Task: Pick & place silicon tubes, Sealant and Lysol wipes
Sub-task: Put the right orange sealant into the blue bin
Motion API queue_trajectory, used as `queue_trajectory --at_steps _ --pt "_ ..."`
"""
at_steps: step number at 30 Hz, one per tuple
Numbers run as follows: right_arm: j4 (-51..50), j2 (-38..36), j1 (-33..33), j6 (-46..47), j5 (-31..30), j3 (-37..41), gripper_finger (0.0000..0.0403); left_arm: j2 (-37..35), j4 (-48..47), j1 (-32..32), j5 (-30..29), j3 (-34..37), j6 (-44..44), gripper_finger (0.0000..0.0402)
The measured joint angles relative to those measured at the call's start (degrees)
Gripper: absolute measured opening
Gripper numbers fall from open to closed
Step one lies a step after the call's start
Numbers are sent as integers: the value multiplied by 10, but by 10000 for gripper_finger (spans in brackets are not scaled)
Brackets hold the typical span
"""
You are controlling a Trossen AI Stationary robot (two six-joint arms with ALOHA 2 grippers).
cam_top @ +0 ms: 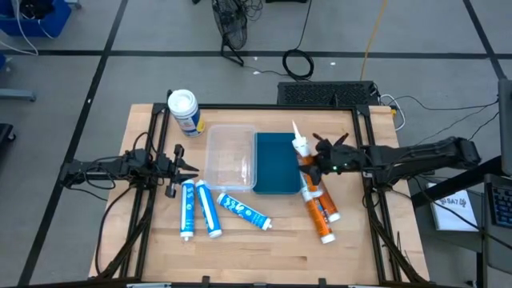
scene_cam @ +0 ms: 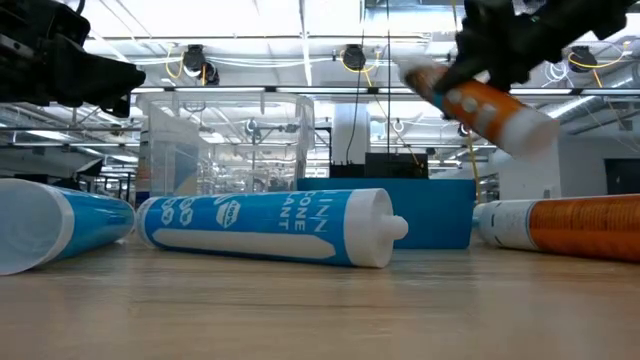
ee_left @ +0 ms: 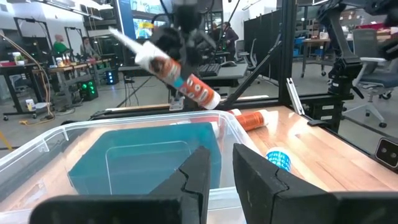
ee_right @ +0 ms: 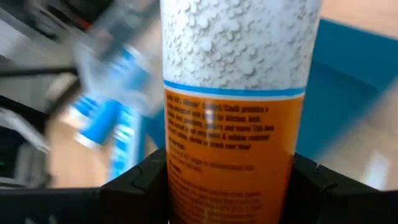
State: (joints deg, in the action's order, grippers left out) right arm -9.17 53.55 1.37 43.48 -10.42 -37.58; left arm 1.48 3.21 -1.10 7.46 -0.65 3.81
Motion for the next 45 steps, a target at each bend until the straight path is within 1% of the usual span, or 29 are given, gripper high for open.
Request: queue_trajectory --at_steps 5,8,14,18,22,25,29,32,36,43,45 --pt "149 43 0 -5 -6 -1 200 0 -1 0 0 0 0 76" --pt "229 81 2 12 -35 -1 200 0 0 0 0 0 0 76" --pt "290 165 11 -23 -108 -1 200 0 0 0 0 0 0 76" --pt "367 214 18 -63 -154 -1 200 0 0 0 0 0 0 76" --pt "473 270 17 -83 -153 -2 200 0 0 0 0 0 0 76" --pt "534 310 15 -96 -155 -2 200 0 0 0 0 0 0 76" --pt "559 349 8 -97 -156 -2 200 0 0 0 0 0 0 76" --pt "573 372 6 -92 -169 -2 200 0 0 0 0 0 0 76" --pt "587 401 6 -84 -167 -2 200 0 0 0 0 0 0 76" --pt "592 435 -7 -65 -166 -2 200 0 0 0 0 0 0 76" --pt "606 440 -7 -64 -167 -2 200 0 0 0 0 0 0 76"
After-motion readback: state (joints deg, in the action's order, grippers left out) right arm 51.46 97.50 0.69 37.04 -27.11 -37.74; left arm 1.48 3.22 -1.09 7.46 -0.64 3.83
